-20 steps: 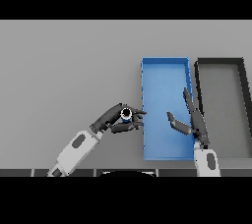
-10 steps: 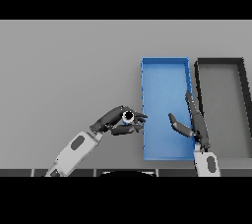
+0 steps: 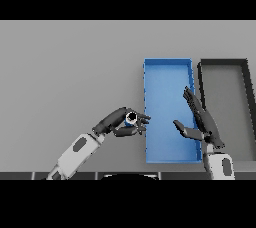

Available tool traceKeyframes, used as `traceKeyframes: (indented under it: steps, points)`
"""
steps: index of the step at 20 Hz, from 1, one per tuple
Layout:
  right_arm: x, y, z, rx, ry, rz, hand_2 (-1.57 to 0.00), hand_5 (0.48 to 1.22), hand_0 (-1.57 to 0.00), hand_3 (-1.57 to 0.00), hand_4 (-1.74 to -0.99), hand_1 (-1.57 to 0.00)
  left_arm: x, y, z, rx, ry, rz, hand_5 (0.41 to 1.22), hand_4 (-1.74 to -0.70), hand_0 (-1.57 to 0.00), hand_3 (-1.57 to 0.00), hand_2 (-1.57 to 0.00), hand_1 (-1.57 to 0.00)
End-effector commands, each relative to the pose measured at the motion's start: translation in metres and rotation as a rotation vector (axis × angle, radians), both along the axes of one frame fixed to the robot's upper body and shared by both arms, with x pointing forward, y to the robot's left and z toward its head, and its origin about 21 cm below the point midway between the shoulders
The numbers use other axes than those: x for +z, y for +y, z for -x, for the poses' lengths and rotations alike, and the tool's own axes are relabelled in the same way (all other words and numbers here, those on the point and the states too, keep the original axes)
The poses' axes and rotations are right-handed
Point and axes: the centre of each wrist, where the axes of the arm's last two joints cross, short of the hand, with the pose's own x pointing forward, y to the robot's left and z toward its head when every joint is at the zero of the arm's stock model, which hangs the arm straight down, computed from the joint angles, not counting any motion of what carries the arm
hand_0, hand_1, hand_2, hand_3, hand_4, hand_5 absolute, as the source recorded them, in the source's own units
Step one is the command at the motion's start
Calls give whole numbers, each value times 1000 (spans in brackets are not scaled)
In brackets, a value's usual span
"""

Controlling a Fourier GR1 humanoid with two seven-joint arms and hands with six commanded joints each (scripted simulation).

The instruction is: Pick up the blue pipe and place it into the blue bin.

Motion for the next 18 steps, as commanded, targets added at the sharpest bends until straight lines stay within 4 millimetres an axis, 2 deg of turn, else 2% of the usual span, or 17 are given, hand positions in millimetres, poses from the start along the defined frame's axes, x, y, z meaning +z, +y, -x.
traceKeyframes:
  steps: [1,4,7,11,14,18]
  points:
    - [8,-1,-1,52,12,15,1,550,1,1,-1232,1,-1,0,-4,9,4,-17,1221,-1730,-1571,-1440,-1571,-1571]
    - [42,7,-8,205,-17,85,1,518,1,1,-1274,1,-6,1,-4,5,9,-20,1221,-1731,-1571,-1440,-1571,-1571]
    - [67,28,-14,343,-50,107,1,522,1,1,-1305,1,-2,0,-4,8,9,-18,1221,-1732,-1571,-1439,-1571,-1571]
    - [94,47,-20,478,-81,180,1,526,1,1,-1297,1,-2,-1,-4,7,-5,-35,1221,-1732,-1571,-1435,-1571,-1571]
    - [103,65,-33,555,-105,245,1,532,1,1,-1304,1,-4,-4,-8,6,17,-39,1221,-1732,-1571,-1437,-1571,-1571]
    - [109,91,-42,661,-116,263,1,531,1,1,-1260,1,-4,-4,-6,-18,-12,2,1221,-1730,-1571,-1469,-1571,-1571]
